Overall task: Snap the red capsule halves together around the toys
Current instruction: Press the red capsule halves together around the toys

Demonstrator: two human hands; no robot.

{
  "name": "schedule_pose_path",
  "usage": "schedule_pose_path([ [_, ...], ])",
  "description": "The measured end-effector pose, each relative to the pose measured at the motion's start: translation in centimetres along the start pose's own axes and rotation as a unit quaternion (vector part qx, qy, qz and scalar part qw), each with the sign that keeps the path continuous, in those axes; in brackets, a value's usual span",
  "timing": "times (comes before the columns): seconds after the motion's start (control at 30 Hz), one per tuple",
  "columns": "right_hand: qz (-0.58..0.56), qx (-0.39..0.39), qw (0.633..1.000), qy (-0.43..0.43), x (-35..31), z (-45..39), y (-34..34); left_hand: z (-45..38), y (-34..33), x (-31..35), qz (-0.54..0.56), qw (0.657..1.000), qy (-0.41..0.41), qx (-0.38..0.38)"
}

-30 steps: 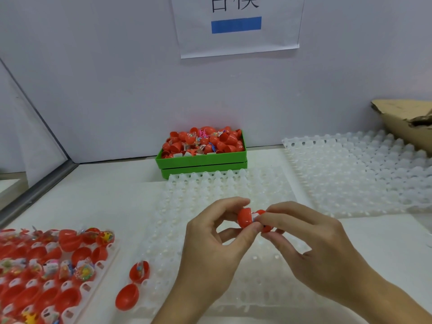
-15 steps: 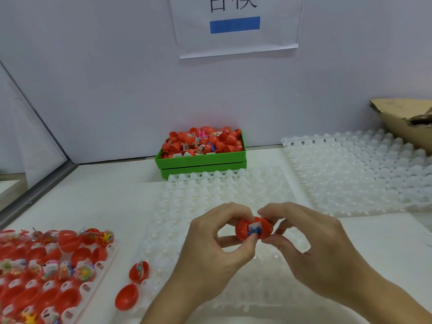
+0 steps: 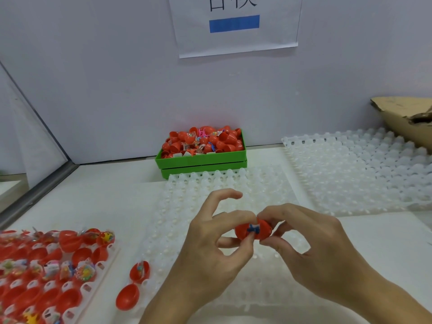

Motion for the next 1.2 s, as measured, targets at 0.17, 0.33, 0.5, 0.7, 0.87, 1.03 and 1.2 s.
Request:
schedule_pose_path([
  [0.17, -0.003, 0.01, 1.0, 0.002, -0.01, 0.08, -0.01, -0.03, 0.27, -0.03, -0.022, 1.0, -0.008, -0.013],
  [0.33, -0.008, 0.019, 1.0, -0.002, 0.04, 0.11, -0.17, -0.05, 0.42, -0.11, -0.023, 0.999, 0.007, -0.021],
  [0.5, -0.014, 0.019, 1.0, -0.001, 0.05, 0.21, -0.19, 0.2, 0.06, -0.02, -0.041, 0.999, 0.009, 0.006],
  [0.7, -0.014, 0.036, 0.999, 0.012, 0.34, 0.17, -0.04, 0.51, -0.08, 0.25, -0.035, 0.999, 0.002, 0.017],
  [0.87, -0.01, 0.034, 0.999, 0.015, 0.2, 0.03, 0.01, 0.7, -0.14, 0.03, -0.003, 0.999, 0.036, -0.027],
  [1.03, 0.011, 0.036, 0.999, 0.021, 0.11, 0.02, 0.05, 0.13, 0.28, -0.18, 0.055, 0.996, 0.074, -0.014],
  [1.2, 0.006, 0.041, 0.999, 0.03, -0.13, -0.04, -0.06, -0.13, 0.35, -0.31, 0.085, 0.993, 0.085, 0.0],
])
Point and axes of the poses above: each hand's wrist, its own z-axis away from the middle knuckle, its own y-axis out of the back of the hand, x = y × z, the point moved 2 cm from there along -z, towards the middle knuckle, and after that the axes turned 14 degrees about -z, right-handed, at the moved point
